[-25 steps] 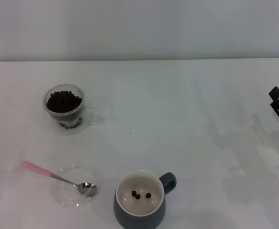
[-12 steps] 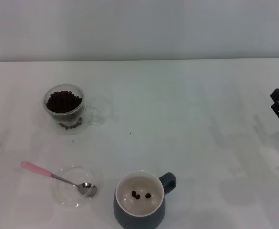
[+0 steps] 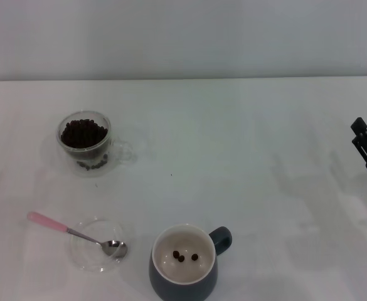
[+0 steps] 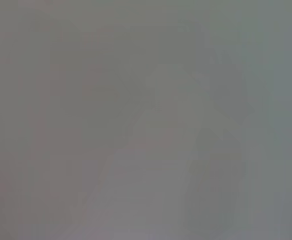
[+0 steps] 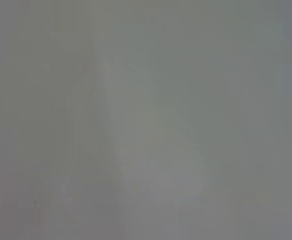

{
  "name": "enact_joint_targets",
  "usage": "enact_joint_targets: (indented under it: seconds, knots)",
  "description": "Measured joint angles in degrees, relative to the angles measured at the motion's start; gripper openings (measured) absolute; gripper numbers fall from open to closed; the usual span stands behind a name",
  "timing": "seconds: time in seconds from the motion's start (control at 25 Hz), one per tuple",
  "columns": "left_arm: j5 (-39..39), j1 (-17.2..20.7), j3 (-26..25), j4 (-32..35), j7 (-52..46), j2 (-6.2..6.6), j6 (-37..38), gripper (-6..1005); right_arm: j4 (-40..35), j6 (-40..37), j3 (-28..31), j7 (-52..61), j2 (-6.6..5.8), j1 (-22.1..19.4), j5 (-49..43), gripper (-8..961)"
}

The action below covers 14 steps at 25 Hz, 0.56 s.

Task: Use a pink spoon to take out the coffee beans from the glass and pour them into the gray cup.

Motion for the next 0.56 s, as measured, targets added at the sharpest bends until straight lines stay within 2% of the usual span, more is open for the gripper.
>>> enact_joint_targets:
  seconds: [0.12, 0.56]
  knots:
    - [-2.7, -0.2, 0.0, -2.2, 0.5, -0.06, -0.2, 865, 0.6, 0.0, 0.1, 0.0, 0.0, 0.3, 0.0, 705]
    - [-4.3, -1.2, 0.0, -4.3, 0.6, -0.02, 1.7, 861, 1.9, 3.5, 1.8, -0.1, 0.09, 1.0, 0.4, 705]
